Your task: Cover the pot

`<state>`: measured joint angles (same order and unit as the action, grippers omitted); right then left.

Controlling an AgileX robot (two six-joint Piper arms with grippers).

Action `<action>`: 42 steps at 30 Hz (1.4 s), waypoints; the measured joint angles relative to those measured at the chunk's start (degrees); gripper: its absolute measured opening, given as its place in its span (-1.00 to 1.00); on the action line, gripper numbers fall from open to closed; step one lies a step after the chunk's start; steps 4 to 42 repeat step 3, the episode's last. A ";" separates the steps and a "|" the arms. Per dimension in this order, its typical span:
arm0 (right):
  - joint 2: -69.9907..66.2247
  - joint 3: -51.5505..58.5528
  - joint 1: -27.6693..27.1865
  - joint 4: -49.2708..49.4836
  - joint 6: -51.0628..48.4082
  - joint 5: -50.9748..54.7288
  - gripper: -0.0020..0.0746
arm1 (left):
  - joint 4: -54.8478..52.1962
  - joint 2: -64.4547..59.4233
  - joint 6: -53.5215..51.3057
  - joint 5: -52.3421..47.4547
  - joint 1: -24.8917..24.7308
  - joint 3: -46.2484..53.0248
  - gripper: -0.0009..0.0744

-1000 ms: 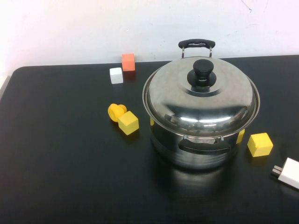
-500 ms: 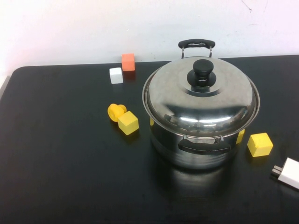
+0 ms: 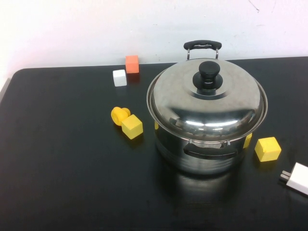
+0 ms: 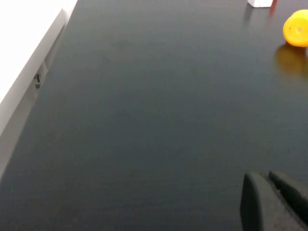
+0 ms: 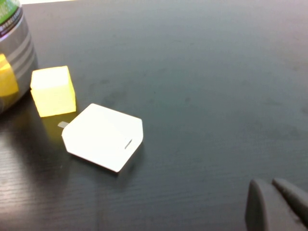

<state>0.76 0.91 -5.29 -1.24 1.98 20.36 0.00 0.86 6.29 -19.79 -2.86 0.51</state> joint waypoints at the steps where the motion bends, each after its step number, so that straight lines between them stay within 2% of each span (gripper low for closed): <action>1: 0.00 0.00 0.00 0.00 0.00 0.00 -0.95 | 0.00 0.00 0.00 0.00 0.00 0.00 -0.98; 42: 0.00 0.00 0.00 0.00 0.00 0.00 -0.95 | 0.00 0.00 0.00 0.00 0.11 0.00 -0.98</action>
